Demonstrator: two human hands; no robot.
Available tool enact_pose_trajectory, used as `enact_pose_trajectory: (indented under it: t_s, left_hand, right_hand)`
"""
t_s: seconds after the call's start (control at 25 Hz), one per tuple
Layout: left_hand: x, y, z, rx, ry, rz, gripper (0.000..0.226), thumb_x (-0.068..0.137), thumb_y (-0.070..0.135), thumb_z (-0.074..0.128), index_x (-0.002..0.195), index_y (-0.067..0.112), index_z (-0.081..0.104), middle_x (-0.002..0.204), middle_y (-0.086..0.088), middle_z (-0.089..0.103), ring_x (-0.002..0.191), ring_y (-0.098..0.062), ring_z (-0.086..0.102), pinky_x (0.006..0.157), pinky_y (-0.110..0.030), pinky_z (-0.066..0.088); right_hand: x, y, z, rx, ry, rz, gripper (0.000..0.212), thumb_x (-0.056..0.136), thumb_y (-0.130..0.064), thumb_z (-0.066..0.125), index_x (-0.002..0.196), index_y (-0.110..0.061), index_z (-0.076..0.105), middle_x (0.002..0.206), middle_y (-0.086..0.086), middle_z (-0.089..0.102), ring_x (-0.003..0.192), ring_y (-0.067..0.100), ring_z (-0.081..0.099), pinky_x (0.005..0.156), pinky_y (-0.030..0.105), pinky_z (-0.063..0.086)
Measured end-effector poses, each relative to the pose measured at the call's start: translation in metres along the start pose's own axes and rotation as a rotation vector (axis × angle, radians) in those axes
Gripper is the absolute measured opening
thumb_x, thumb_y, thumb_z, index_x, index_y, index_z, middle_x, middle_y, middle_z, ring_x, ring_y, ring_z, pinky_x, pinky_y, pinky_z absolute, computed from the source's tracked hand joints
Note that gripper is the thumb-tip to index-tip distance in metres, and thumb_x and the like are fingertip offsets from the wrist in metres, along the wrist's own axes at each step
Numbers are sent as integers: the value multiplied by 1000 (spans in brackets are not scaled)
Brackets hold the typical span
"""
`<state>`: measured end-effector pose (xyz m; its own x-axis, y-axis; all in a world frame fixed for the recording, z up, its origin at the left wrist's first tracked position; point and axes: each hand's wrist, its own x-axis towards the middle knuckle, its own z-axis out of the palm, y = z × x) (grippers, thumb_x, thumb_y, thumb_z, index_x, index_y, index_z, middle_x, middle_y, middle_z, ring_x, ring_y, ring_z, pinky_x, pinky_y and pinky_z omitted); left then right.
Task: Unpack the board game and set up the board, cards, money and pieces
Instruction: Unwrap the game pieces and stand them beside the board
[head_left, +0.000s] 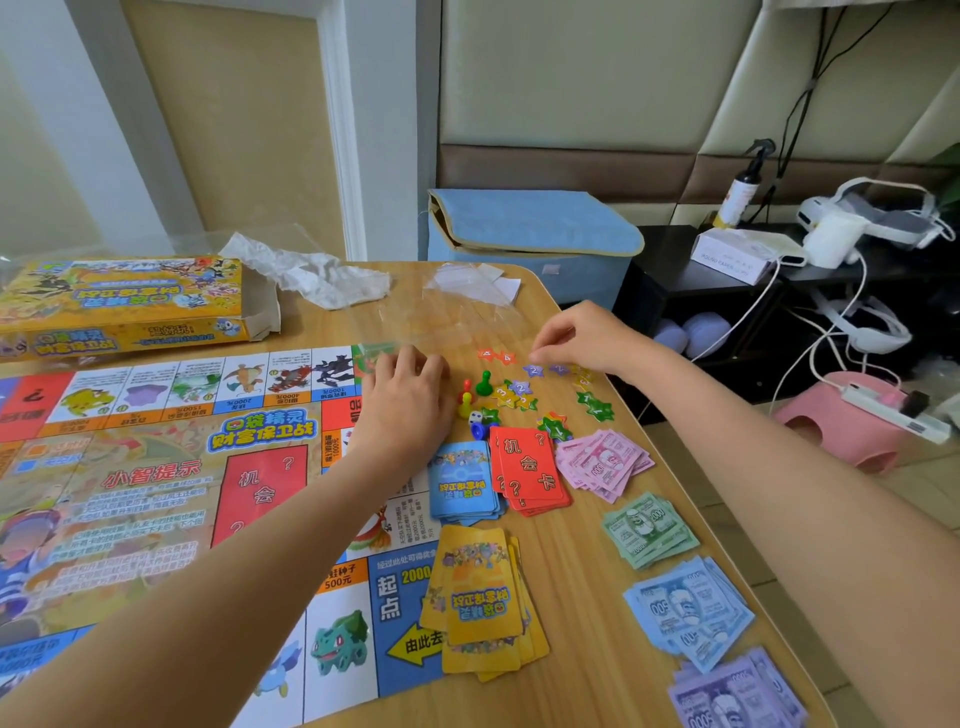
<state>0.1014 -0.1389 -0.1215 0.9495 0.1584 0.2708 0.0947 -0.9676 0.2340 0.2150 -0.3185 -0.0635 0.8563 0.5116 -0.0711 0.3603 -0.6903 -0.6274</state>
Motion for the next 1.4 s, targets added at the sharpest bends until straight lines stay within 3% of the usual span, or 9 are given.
enact_pose_trajectory:
  t_s: [0.12,0.36,0.56,0.72,0.92,1.16,1.4]
  left_hand:
    - [-1,0,-1,-1,-6,0,36,98,39,33,119,14,50,119,-7,46,111,-27,39,94,-36,30]
    - [0,0,0,2,3,-6,35,98,36,33,120,14,50,120,-8,45,111,-27,39,93,-36,29]
    - [0,1,0,11,0,-3,35,98,37,33,120,15,49,121,-7,45,112,-27,39,93,-35,29]
    - [0,1,-1,10,-14,-4,35,98,38,33,121,15,48,122,-7,44,113,-27,38,95,-35,29]
    - [0,1,-2,17,-9,-3,36,98,38,32,121,16,48,122,-7,45,113,-27,39,95,-35,29]
    - [1,1,0,21,-12,0,36,98,39,31,120,16,48,121,-6,44,112,-26,39,94,-35,29]
    - [1,0,1,31,-7,-1,36,98,39,30,121,17,47,122,-5,44,112,-25,38,94,-34,29]
  right_hand:
    - [2,0,12,-70,-114,54,13,77,-24,75,73,-20,63,82,-7,58,78,6,51,72,26,40]
    - [9,10,7,-85,15,100,8,80,-13,72,86,-9,70,73,-4,57,66,6,50,57,16,37]
    - [8,22,-1,162,268,113,7,87,-13,64,90,-11,70,91,0,63,91,13,56,80,26,42]
    - [1,24,-10,-100,198,59,12,84,-14,67,95,-10,71,94,0,64,90,11,56,83,24,42]
    - [7,13,9,-172,81,34,19,79,-14,73,97,-8,69,90,7,64,78,12,55,63,15,42]
    - [22,11,19,-63,204,114,15,82,-7,69,97,-5,70,98,9,65,83,11,53,59,9,38]
    - [30,15,7,-8,207,203,17,82,-7,70,99,-6,71,94,4,62,88,10,52,56,10,35]
